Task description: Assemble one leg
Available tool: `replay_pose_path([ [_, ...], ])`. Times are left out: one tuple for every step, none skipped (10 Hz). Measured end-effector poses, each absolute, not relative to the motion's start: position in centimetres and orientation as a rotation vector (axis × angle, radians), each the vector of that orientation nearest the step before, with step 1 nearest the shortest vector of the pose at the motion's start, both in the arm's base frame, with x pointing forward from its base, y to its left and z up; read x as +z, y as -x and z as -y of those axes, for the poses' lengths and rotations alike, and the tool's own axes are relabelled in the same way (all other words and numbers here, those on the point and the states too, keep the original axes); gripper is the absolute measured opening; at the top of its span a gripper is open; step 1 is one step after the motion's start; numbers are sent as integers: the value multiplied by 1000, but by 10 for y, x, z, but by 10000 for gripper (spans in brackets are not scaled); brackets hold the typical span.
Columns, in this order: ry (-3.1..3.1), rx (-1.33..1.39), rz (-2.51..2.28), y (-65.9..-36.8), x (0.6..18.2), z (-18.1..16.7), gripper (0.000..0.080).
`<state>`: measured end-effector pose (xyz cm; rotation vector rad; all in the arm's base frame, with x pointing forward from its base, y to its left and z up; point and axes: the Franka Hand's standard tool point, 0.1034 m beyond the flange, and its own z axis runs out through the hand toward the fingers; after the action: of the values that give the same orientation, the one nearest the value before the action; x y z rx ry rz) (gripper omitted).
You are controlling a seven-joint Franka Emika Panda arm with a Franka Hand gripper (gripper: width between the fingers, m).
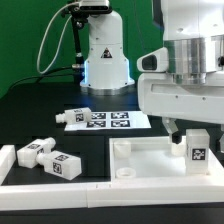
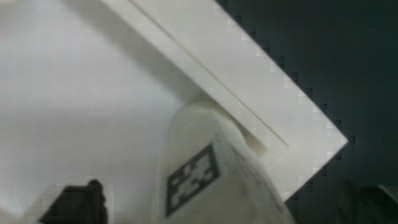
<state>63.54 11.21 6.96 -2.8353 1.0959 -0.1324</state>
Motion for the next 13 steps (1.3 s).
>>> replay_pose_path([
  [2890,-144,-984,-636,70,-112,649],
  [3001,-180,-696,-641,76,-116,649],
  [3017,-196,-621,-644,80,-118,649],
  [3019,-190,-628,-643,77,-115,524],
  [3012,-188,-658,-643,76,-115,524],
  [2998,-186,-710,-643,76,-115,384],
  [2975,-180,-805,-642,75,-112,288],
  [2945,-176,-899,-642,75,-112,288],
  [2887,-173,-1066,-641,75,-112,288],
  [2833,-187,-1246,-640,74,-113,288],
  [2704,-185,-1506,-640,74,-112,288],
  [2566,-159,-1718,-641,74,-110,288],
  [2339,-93,-1967,-641,74,-108,288],
])
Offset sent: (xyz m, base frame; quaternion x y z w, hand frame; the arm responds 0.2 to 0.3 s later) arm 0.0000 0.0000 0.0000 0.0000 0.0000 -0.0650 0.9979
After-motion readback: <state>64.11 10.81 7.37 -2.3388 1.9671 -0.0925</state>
